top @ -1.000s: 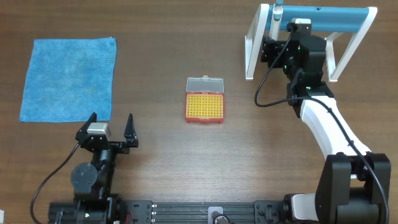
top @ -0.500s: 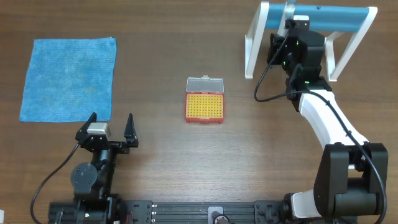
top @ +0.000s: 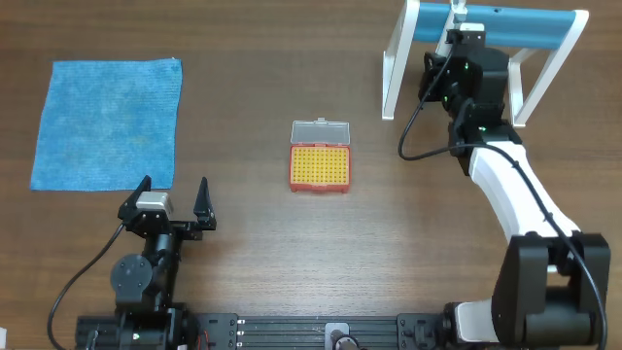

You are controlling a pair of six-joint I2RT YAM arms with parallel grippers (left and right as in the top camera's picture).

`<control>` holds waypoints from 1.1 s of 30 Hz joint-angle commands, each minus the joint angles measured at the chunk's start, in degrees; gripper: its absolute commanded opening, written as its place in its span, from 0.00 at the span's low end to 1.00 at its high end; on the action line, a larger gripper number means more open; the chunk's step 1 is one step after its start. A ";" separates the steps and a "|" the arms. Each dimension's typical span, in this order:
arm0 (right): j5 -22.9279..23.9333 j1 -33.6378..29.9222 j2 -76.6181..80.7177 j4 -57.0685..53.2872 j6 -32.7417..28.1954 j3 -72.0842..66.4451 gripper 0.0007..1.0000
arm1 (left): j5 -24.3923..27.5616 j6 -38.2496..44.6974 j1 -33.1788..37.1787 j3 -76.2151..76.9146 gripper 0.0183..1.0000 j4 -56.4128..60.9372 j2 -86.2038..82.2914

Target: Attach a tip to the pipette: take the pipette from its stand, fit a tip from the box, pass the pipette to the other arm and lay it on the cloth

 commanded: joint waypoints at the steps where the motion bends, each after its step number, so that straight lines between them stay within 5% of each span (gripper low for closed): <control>1: 0.35 1.20 -6.47 -1.84 -0.17 0.90 0.08 | 0.81 0.92 -0.02 -0.09 1.00 -0.31 -0.42; 7: 0.35 3.02 -10.01 -2.45 -0.17 0.68 0.08 | 0.81 0.92 -0.02 -0.09 1.00 -0.31 -0.42; 12: 0.22 11.58 -15.72 4.35 -2.10 -4.94 0.08 | 0.81 0.92 -0.02 -0.09 1.00 -0.31 -0.42; 16: -10.29 15.17 -15.28 34.01 -2.10 -18.29 0.08 | 0.81 0.92 -0.02 -0.09 1.00 -0.31 -0.42; 20: -15.21 18.84 -10.36 59.89 -2.05 -29.29 0.08 | 0.81 0.92 -0.02 -0.09 1.00 -0.31 -0.42; 33: -17.05 26.32 4.72 61.53 -4.87 -30.27 0.08 | 0.81 0.92 -0.02 -0.09 1.00 -0.31 -0.42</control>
